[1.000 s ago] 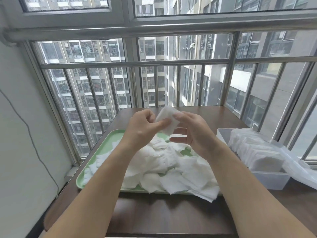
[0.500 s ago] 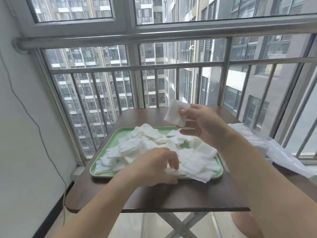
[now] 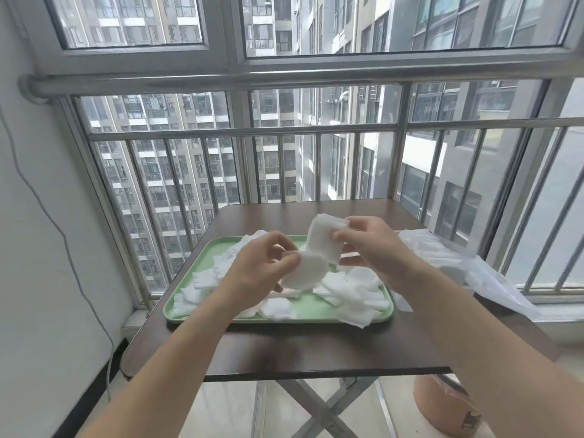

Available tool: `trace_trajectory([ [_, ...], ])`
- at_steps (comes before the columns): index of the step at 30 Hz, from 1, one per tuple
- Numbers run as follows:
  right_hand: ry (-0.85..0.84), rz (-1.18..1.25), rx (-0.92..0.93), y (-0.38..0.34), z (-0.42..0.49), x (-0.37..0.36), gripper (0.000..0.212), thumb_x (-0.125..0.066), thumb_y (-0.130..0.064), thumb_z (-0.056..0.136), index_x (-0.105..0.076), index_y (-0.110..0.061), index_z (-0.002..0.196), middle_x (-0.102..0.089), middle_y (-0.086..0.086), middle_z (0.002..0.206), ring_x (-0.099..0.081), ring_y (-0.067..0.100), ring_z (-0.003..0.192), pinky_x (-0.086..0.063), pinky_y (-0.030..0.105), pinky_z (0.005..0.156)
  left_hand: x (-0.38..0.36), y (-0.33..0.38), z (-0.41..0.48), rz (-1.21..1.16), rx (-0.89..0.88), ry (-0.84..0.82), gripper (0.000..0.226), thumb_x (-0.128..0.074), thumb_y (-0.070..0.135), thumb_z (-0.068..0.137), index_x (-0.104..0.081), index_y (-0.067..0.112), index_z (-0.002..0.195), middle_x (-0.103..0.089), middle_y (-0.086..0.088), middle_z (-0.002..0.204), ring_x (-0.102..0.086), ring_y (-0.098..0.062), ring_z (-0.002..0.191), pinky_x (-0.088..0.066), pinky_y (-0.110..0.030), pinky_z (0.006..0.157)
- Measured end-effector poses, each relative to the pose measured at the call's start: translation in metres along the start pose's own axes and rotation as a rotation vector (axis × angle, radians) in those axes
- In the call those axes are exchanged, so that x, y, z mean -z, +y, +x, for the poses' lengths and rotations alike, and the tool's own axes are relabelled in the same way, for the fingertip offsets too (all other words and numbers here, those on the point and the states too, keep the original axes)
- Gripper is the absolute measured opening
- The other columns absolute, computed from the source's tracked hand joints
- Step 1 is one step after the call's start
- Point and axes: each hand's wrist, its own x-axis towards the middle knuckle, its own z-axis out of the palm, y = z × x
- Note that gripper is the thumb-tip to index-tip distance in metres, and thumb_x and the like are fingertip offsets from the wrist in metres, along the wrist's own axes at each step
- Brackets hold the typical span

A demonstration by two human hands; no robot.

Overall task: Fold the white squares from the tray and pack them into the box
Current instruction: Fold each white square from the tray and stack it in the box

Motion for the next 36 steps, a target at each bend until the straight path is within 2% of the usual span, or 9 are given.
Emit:
trace_trajectory([
  [4,0.061,-0.033,-0.011,0.006,0.003,-0.003,0.013,-0.060,-0.005,0.094,-0.067,-0.001,0.104,-0.072,0.018,0.097,-0.071,0.021,0.079,-0.059,0.046,0.088,-0.001,-0.003,0.006,-0.115,0.214,0.084,0.008,-0.063,0.013,0.095,-0.062,0.014,0.103,-0.066,-0.007,0.094,-0.060,-0.007,0.060,-0.056,-0.032,0.051],
  [9,0.148,-0.058,-0.032,0.013,0.009,-0.006,0.014,-0.059,-0.006,0.092,-0.066,-0.001,0.103,-0.072,0.018,0.099,-0.072,0.021,0.078,-0.061,0.042,0.081,-0.004,-0.009,0.015,-0.294,0.466,0.099,0.012,-0.064,0.027,0.097,-0.063,0.018,0.106,-0.057,-0.007,0.109,-0.058,-0.022,0.067,-0.052,-0.024,0.047],
  [15,0.203,-0.086,-0.018,0.015,0.015,-0.006,0.011,-0.060,-0.005,0.090,-0.065,-0.001,0.100,-0.070,0.018,0.097,-0.071,0.020,0.076,-0.061,0.036,0.072,-0.008,-0.008,0.015,0.020,0.276,0.060,0.033,-0.077,0.012,0.084,-0.066,0.016,0.115,-0.065,-0.004,0.096,-0.058,-0.007,0.067,-0.043,-0.018,0.043],
  [20,0.251,-0.101,-0.046,0.018,0.019,-0.004,0.008,-0.061,-0.005,0.087,-0.066,-0.005,0.093,-0.072,0.016,0.092,-0.073,0.020,0.075,-0.063,0.032,0.068,-0.005,0.001,0.017,-0.455,0.293,0.001,0.018,-0.073,0.009,0.087,-0.072,0.018,0.103,-0.067,0.003,0.078,-0.055,-0.007,0.053,-0.043,-0.017,0.047],
  [22,0.222,-0.061,-0.082,0.019,0.018,-0.006,0.011,-0.063,-0.001,0.085,-0.067,0.001,0.094,-0.074,0.019,0.087,-0.073,0.021,0.070,-0.063,0.034,0.068,-0.009,0.007,0.017,-0.585,0.299,0.078,0.016,-0.070,0.006,0.089,-0.070,0.015,0.103,-0.066,-0.001,0.081,-0.055,-0.007,0.051,-0.046,-0.017,0.047],
  [24,0.186,-0.007,-0.113,0.019,0.015,-0.009,0.012,-0.065,0.002,0.083,-0.067,0.005,0.094,-0.075,0.020,0.081,-0.074,0.022,0.068,-0.063,0.034,0.066,-0.015,0.008,0.017,-0.495,0.189,0.250,0.015,-0.071,0.005,0.088,-0.068,0.017,0.097,-0.068,-0.002,0.088,-0.062,-0.008,0.060,-0.051,-0.022,0.051],
  [27,0.130,0.056,-0.141,0.018,0.010,-0.012,0.012,-0.068,0.002,0.083,-0.068,0.005,0.095,-0.075,0.020,0.079,-0.076,0.024,0.070,-0.063,0.033,0.066,-0.023,0.003,0.018,-0.074,-0.131,0.438,0.017,-0.077,0.012,0.084,-0.066,0.025,0.086,-0.069,0.010,0.087,-0.069,-0.013,0.075,-0.057,-0.032,0.062],
  [32,0.035,0.192,-0.131,0.012,0.007,-0.015,0.008,-0.066,0.000,0.087,-0.065,0.001,0.096,-0.076,0.021,0.086,-0.077,0.029,0.081,-0.062,0.036,0.075,-0.033,-0.006,0.015,0.367,-0.442,0.419,0.020,-0.081,0.014,0.079,-0.065,0.024,0.087,-0.064,0.011,0.094,-0.067,-0.005,0.084,-0.057,-0.038,0.065],
  [36,-0.031,0.262,-0.133,0.012,0.006,-0.014,0.005,-0.061,0.000,0.091,-0.065,-0.002,0.093,-0.076,0.019,0.088,-0.076,0.029,0.083,-0.060,0.035,0.075,-0.035,-0.008,0.014,0.458,-0.527,0.388,0.017,-0.079,0.016,0.081,-0.067,0.021,0.091,-0.067,0.011,0.095,-0.065,-0.012,0.081,-0.054,-0.038,0.064],
])
